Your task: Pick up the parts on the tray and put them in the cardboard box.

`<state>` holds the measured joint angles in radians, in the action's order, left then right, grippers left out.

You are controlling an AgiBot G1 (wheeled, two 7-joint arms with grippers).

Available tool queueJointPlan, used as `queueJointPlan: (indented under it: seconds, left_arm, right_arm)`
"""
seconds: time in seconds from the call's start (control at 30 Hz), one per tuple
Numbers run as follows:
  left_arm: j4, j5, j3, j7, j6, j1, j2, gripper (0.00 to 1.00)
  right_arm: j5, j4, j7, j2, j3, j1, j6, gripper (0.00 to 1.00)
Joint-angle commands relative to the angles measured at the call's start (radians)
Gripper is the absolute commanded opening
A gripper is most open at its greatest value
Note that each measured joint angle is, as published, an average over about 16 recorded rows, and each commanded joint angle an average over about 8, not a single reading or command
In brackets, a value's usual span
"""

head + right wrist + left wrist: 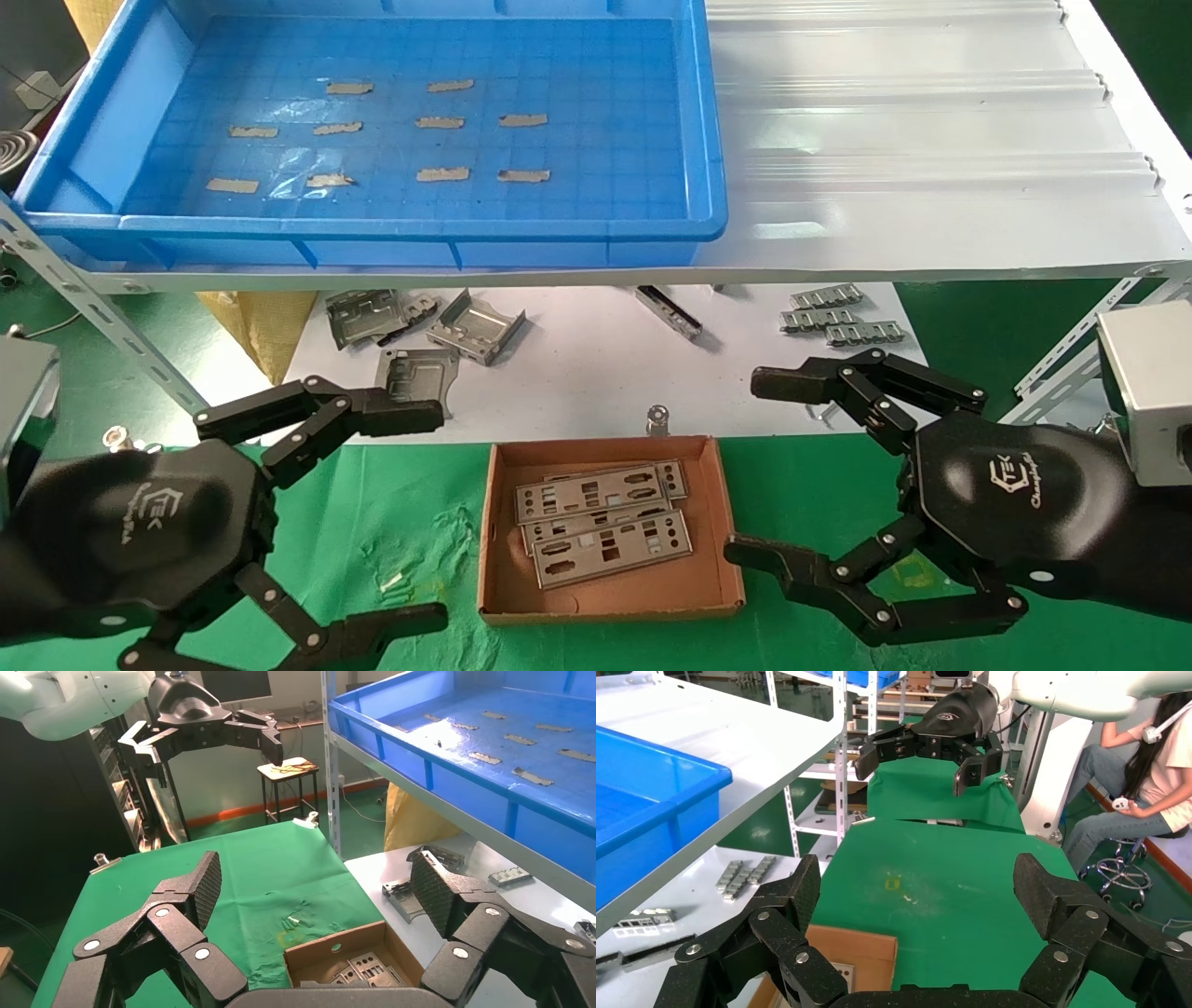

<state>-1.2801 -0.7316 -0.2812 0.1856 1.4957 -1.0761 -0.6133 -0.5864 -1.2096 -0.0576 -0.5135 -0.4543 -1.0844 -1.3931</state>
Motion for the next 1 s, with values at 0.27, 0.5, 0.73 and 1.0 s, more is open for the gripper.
queueJointPlan:
  seconds: [0.27,0.5,0.73,1.0]
  left_arm:
    - [0.000,0.000,0.000,0.000,0.000,0.000,0.000,1.00]
    - [0.000,0.000,0.000,0.000,0.000,0.000,0.000,1.00]
    - [0.000,0.000,0.000,0.000,0.000,0.000,0.000,1.00]
    - [0.000,0.000,0.000,0.000,0.000,0.000,0.000,1.00]
  right_arm:
    - [0.000,0.000,0.000,0.000,0.000,0.000,0.000,1.00]
    - [0.000,0.000,0.000,0.000,0.000,0.000,0.000,1.00]
    - [0.000,0.000,0.000,0.000,0.000,0.000,0.000,1.00]
    - [0.000,0.000,0.000,0.000,0.000,0.000,0.000,1.00]
